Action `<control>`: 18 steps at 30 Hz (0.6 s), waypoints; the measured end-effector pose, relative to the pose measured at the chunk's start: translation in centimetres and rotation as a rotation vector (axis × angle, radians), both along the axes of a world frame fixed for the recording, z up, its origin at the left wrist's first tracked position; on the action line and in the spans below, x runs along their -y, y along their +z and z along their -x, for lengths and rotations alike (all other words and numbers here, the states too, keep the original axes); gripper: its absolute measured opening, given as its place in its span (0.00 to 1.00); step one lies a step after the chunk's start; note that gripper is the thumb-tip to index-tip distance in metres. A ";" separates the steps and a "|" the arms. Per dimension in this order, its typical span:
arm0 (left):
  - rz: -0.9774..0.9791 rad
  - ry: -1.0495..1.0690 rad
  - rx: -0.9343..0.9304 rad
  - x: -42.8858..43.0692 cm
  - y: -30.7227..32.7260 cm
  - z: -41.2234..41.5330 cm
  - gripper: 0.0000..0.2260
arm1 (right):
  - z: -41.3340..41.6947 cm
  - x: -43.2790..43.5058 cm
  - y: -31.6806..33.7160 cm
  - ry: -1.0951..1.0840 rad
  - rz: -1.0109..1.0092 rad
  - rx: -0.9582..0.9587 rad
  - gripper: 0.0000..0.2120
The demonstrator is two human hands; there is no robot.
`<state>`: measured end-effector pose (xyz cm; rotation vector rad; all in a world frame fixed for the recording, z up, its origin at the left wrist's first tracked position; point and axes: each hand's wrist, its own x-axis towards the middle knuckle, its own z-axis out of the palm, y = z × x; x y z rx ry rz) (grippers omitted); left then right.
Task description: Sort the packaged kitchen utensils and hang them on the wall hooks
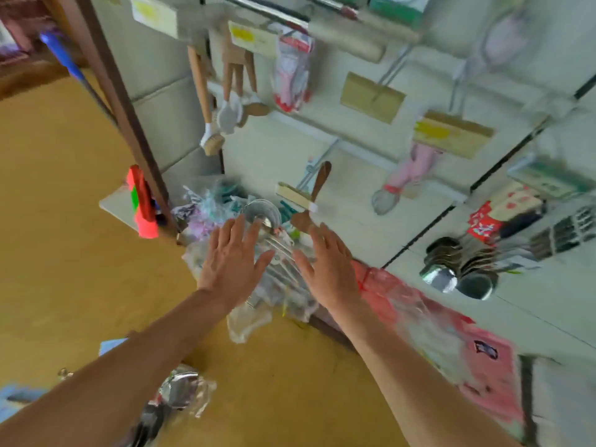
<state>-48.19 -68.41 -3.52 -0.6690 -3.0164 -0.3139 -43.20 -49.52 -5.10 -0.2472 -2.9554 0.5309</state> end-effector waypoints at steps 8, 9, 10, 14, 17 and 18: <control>-0.055 -0.261 0.043 -20.5 2.3 -5.7 0.30 | -9.4 -18.2 2.3 -0.268 -0.008 -0.067 0.31; -0.066 -0.290 0.047 -22.6 2.4 -6.5 0.30 | -10.4 -19.8 2.3 -0.297 -0.012 -0.073 0.31; -0.076 -0.319 0.055 -24.4 2.6 -7.2 0.29 | -11.2 -21.3 2.4 -0.321 -0.013 -0.081 0.31; -0.071 -0.465 0.032 -30.6 2.6 -9.9 0.27 | -14.7 -26.1 2.4 -0.407 0.029 -0.123 0.32; -0.108 -0.527 0.050 -34.6 2.8 -11.7 0.27 | -16.8 -29.3 2.2 -0.451 0.020 -0.131 0.31; -0.129 -0.537 0.062 -35.8 2.9 -12.2 0.26 | -17.4 -30.4 2.1 -0.466 0.025 -0.135 0.30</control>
